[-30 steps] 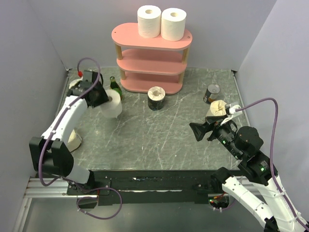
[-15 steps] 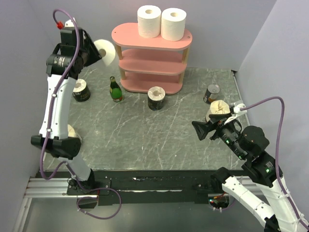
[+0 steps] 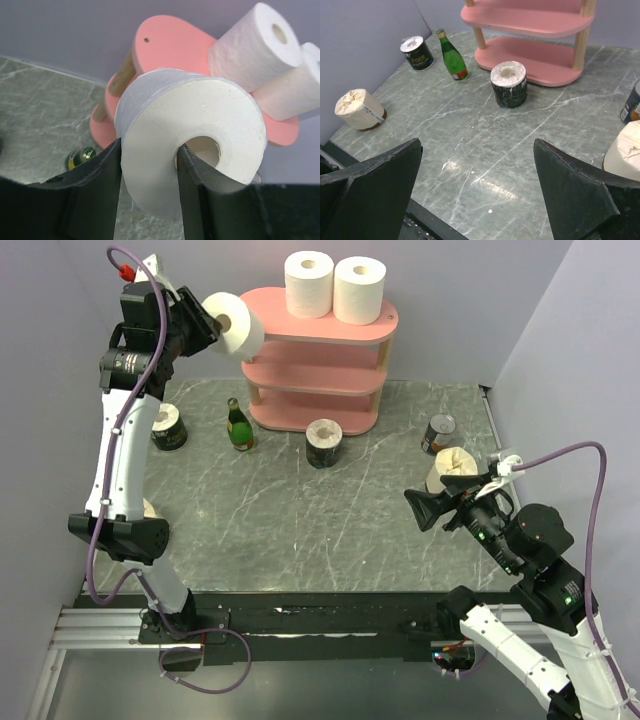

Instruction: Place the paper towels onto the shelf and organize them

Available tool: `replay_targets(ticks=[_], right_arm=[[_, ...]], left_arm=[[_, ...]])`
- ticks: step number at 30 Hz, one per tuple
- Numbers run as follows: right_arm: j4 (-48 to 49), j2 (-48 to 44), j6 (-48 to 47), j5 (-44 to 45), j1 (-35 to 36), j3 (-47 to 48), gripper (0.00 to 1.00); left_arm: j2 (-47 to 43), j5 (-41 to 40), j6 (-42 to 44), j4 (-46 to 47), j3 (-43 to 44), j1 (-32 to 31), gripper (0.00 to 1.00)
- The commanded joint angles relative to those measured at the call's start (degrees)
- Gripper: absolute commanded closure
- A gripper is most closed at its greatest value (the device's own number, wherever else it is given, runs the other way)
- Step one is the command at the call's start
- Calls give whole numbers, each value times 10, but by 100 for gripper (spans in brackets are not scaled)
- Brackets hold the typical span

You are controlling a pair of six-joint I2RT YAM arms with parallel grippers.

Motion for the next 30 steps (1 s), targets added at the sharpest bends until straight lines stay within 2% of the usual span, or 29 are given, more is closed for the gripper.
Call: replay_targets(ticks=[1,13,30], right_arm=[[-3,-11,-2,12,1,24,0],[-11,-12,-7,15,2,27,1],[-14,-10,-2,23,2,30,0]], left_arm=[[-4,36,-21,116,35,1,70],[-5,32,-18,245,-13,1,64],[58,32,-33,295,10,1,59]])
